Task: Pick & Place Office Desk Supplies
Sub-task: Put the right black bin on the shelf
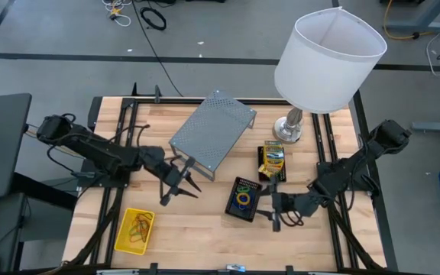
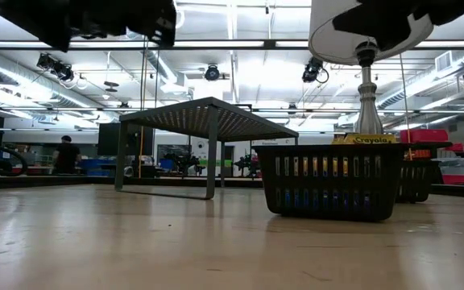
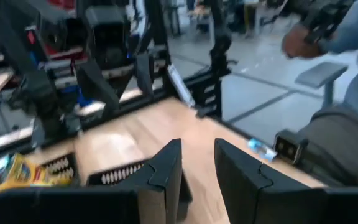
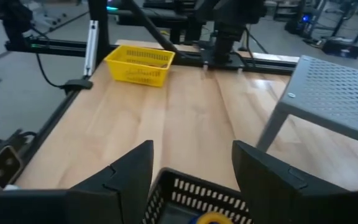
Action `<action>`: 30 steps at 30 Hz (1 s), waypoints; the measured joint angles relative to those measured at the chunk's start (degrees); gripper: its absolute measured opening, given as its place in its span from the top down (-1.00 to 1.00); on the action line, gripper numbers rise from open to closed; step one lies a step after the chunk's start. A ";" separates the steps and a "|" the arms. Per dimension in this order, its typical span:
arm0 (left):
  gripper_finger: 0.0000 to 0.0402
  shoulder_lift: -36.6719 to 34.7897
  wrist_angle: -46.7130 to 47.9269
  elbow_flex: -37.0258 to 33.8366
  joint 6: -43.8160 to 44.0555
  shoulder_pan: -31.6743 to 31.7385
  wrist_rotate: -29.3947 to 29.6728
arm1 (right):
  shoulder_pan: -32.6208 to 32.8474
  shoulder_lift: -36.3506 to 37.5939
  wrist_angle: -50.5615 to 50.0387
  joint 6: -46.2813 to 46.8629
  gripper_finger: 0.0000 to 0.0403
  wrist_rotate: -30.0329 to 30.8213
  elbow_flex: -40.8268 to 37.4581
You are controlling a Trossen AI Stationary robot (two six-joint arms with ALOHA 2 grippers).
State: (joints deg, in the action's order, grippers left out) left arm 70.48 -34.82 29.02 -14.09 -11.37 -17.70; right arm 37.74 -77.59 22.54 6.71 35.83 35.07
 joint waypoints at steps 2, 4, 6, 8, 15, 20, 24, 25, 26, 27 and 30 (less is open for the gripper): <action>0.48 -0.01 -1.04 0.00 0.74 0.82 -1.38 | 0.66 -0.01 -0.02 0.58 -0.10 0.00 0.00; 0.48 -0.34 -0.89 -0.01 1.07 1.02 -1.14 | 1.27 -0.01 -0.02 1.40 -0.08 0.00 0.00; 0.48 -0.96 -0.93 -0.02 1.35 0.98 1.43 | 2.01 -0.01 -0.02 1.85 -0.05 0.03 0.00; 0.48 -1.94 -1.12 -0.04 1.82 0.98 6.48 | 2.48 -0.01 -0.04 2.04 -0.02 0.11 0.00; 0.48 -5.63 -9.27 -0.04 0.70 0.93 11.82 | 2.29 -0.02 1.65 -0.53 0.03 0.07 0.00; 0.48 -14.58 2.14 -0.04 -2.58 0.93 5.38 | 1.74 -0.02 2.99 -1.63 0.03 -0.13 0.00; 0.48 -25.48 19.31 -0.04 -1.06 0.80 11.93 | 1.76 -0.04 2.95 -1.65 0.03 -0.17 0.00; 0.48 -27.49 22.48 -0.04 0.49 0.69 12.76 | 1.76 -0.04 2.93 -1.65 0.03 -0.17 0.00; 0.48 -29.11 25.12 -0.04 1.88 0.51 13.19 | 1.76 -0.04 2.93 -1.66 0.03 -0.17 0.00; 0.48 -30.27 27.21 -0.04 2.89 0.45 13.44 | 1.75 -0.04 2.91 -1.92 0.03 -0.17 0.00; 0.48 -31.10 31.32 -0.04 5.08 0.45 15.06 | 1.44 -0.04 1.86 -2.57 0.03 -0.20 0.00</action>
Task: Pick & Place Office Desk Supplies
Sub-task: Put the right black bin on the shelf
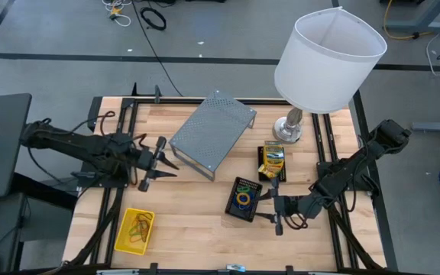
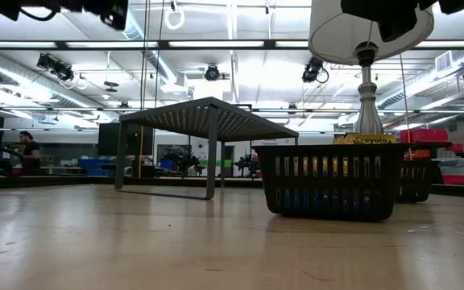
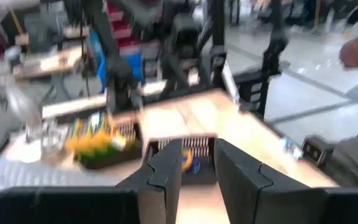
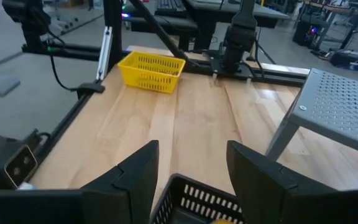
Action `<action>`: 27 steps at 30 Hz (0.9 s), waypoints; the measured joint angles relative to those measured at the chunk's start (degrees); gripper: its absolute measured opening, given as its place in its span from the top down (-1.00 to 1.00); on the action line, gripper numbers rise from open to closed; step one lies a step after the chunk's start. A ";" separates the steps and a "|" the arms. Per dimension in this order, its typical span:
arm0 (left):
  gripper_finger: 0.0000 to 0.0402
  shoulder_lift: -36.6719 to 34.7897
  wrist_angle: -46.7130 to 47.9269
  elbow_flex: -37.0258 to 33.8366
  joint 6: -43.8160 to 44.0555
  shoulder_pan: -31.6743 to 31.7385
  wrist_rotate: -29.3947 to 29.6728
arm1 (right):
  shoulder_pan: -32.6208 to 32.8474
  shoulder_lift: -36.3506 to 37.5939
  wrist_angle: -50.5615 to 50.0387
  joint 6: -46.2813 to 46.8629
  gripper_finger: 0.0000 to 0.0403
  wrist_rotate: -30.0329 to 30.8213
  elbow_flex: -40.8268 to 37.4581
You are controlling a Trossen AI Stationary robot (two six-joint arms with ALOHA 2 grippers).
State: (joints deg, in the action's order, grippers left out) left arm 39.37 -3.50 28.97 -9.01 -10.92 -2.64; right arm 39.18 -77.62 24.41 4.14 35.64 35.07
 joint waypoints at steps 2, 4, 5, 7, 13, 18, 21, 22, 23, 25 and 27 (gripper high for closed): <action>0.48 0.73 0.28 -0.97 0.34 0.03 0.92 | -0.59 0.00 -1.13 -0.03 0.03 -0.15 0.00; 0.48 1.99 -7.63 -5.51 0.34 0.18 1.46 | -1.50 -0.02 0.31 -0.08 0.03 -0.16 -0.81; 0.48 2.38 -13.74 -8.86 0.24 0.30 1.67 | -2.00 -0.24 3.54 -0.24 0.03 -0.18 -1.94; 0.48 3.16 -28.45 -16.15 0.34 0.91 1.69 | -3.05 -1.76 14.75 -2.82 0.03 -2.31 -5.34; 0.48 3.70 -50.98 -27.82 1.47 2.49 7.13 | -1.44 -1.35 45.99 -12.07 0.03 -7.33 -17.94; 0.48 3.24 -47.15 -26.81 1.12 2.28 5.59 | 0.25 4.45 43.97 -10.73 0.03 1.60 -25.72; 0.48 3.85 -45.49 -27.05 1.27 2.38 5.66 | 0.29 8.80 37.29 -7.60 0.03 5.39 -28.13; 0.48 3.85 -45.88 -26.97 1.24 2.34 5.65 | 0.31 10.47 33.78 -6.49 0.03 6.49 -28.56; 0.48 3.85 -45.57 -26.93 1.18 2.34 5.63 | 0.23 12.24 29.88 -5.26 0.03 7.20 -28.74; 0.48 3.95 -43.58 -26.97 1.35 2.34 5.96 | -0.34 16.06 20.65 -1.85 0.03 8.02 -28.53; 0.48 3.92 -42.69 -26.99 1.98 2.34 6.94 | -1.24 19.78 8.86 2.93 0.04 8.01 -27.39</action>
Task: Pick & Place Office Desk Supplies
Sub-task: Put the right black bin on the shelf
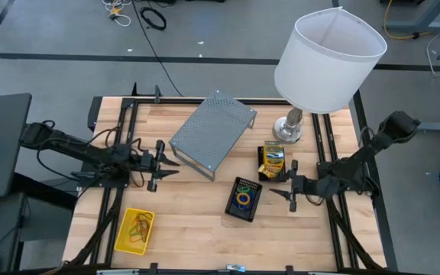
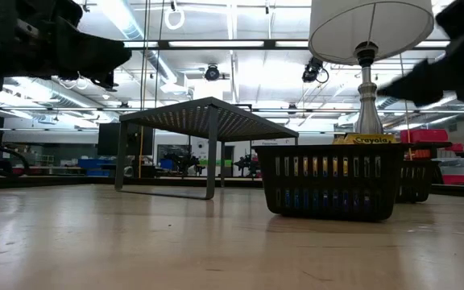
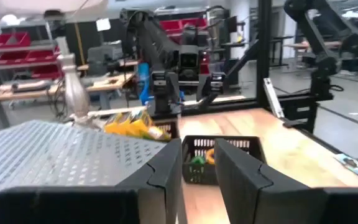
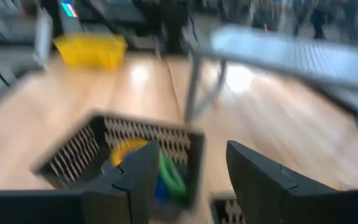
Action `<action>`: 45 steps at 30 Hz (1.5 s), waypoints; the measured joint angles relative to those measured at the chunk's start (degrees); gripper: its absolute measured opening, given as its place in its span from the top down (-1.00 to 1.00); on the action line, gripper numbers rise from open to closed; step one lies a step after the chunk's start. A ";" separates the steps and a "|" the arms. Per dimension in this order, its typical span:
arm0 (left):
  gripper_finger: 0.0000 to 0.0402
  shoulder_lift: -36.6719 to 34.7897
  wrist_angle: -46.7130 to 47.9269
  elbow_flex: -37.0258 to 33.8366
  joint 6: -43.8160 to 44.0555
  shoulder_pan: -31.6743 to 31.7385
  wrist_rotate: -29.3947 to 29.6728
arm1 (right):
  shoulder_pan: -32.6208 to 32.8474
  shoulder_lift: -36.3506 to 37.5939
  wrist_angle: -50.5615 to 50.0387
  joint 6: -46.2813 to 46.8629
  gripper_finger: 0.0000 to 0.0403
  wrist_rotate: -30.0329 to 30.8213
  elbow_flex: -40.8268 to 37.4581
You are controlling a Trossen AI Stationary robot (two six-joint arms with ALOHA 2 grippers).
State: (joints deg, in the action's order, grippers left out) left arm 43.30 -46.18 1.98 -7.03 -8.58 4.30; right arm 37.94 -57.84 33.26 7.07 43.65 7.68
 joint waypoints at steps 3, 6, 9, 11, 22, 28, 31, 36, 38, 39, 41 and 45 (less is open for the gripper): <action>0.48 -0.01 1.75 0.02 0.35 0.00 0.77 | -1.13 4.40 -18.93 6.30 0.04 -0.52 4.16; 0.48 -0.03 1.63 0.02 0.14 0.00 1.22 | -2.61 6.19 -37.87 10.89 0.04 -2.26 10.68; 0.48 -0.02 1.67 0.02 -0.32 0.02 1.29 | -4.84 5.93 -53.34 14.38 0.04 -5.61 18.15; 0.48 -0.03 2.06 0.02 -0.30 0.02 1.26 | -6.83 4.67 -60.31 15.52 0.04 -8.97 21.95; 0.48 -0.01 4.93 0.02 0.00 0.00 1.26 | -16.88 -7.99 -68.72 9.32 0.04 -28.59 30.09; 0.48 -0.01 5.67 0.02 0.00 0.00 1.26 | -20.06 -15.45 -69.39 4.73 0.04 -32.81 31.47; 0.48 -0.02 5.69 0.02 0.00 0.00 1.26 | -21.09 -18.28 -69.36 3.51 0.04 -32.38 31.47; 0.48 -0.01 5.69 0.02 0.00 0.00 1.28 | -21.78 -21.55 -68.42 1.84 0.07 -29.43 31.49; 0.48 -0.03 5.69 0.02 0.02 0.00 1.53 | -21.75 -22.40 -68.17 1.44 0.16 -28.09 31.49; 0.48 -0.03 5.71 0.02 0.04 0.00 1.65 | -21.62 -22.75 -67.81 1.46 0.24 -27.67 31.49; 0.48 -0.01 5.74 0.02 0.19 0.01 1.71 | -21.28 -23.17 -67.38 1.64 0.46 -27.27 31.49; 0.48 -0.02 5.79 0.02 0.31 0.00 1.70 | -19.53 -23.63 -67.45 1.67 0.93 -26.80 31.51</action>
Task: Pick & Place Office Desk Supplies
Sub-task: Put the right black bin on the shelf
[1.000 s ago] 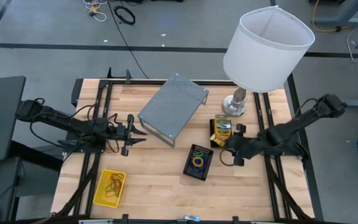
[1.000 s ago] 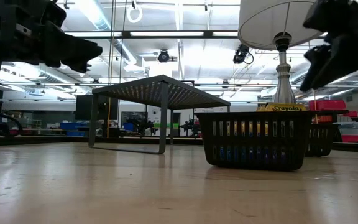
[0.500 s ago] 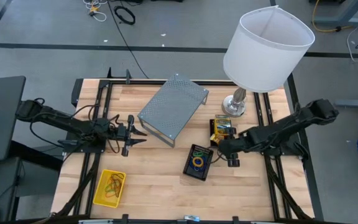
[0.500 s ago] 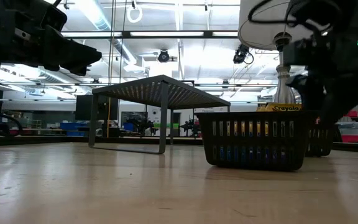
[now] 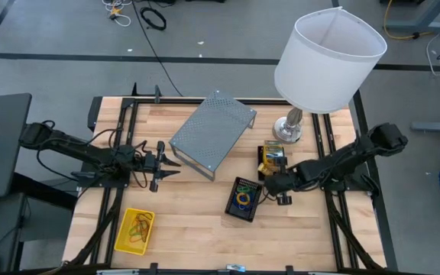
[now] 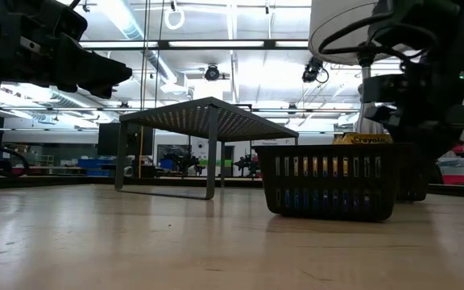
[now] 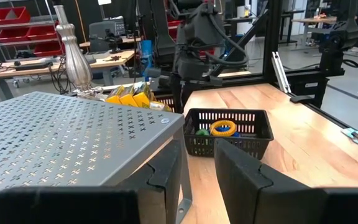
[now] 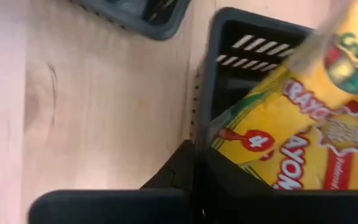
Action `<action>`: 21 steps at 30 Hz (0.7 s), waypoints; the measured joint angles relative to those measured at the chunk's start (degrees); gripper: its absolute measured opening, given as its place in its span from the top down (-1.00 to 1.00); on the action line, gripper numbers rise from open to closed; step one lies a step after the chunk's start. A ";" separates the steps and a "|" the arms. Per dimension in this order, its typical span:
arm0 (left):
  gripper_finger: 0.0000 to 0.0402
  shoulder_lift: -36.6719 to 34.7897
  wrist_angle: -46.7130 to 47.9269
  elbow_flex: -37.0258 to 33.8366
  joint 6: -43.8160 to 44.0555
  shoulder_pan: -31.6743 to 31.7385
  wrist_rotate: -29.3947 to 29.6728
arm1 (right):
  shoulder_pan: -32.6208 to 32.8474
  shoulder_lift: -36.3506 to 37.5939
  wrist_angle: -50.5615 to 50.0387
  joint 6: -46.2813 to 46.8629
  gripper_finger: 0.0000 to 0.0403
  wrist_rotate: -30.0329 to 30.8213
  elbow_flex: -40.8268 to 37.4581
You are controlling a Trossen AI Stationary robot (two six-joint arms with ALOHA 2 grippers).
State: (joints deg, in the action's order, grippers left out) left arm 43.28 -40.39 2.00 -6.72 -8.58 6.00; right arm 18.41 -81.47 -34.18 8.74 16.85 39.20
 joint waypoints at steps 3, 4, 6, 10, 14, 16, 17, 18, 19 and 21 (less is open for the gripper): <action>0.48 0.01 0.01 0.00 0.11 0.00 0.02 | 1.94 -0.03 -0.15 0.78 0.96 3.91 -0.04; 0.48 0.01 0.00 0.00 0.11 0.00 0.00 | 2.63 -0.03 -0.42 0.77 0.97 5.25 -0.04; 0.48 0.01 0.07 0.00 0.11 0.00 0.02 | 4.09 -0.03 -1.45 1.35 0.97 7.94 -0.04; 0.48 0.00 0.09 0.00 0.17 0.00 0.02 | 6.71 -0.03 -3.80 2.37 0.98 13.45 0.16; 0.48 0.01 0.10 0.00 0.65 0.00 0.21 | 8.98 -0.01 -10.11 3.58 0.98 21.09 3.31; 0.48 -0.01 0.10 0.00 0.81 0.00 0.42 | 9.95 0.00 -13.34 3.35 0.98 23.41 5.37; 0.48 0.01 0.10 0.00 0.84 0.00 0.42 | 10.25 0.00 -14.70 3.01 0.99 23.69 6.65; 0.48 0.01 0.10 0.00 0.89 0.00 0.42 | 10.58 0.02 -15.68 2.51 0.99 23.76 7.92; 0.48 0.01 0.10 0.00 0.94 0.00 0.42 | 10.81 0.02 -16.60 1.62 0.99 23.66 9.23; 0.48 0.01 0.10 0.00 0.96 0.00 0.42 | 10.83 0.02 -18.48 -0.39 0.99 23.47 11.97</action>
State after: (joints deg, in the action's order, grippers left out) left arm 43.29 -40.29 2.00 -5.76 -8.58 6.42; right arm 29.23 -81.45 -52.66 8.35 40.32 51.16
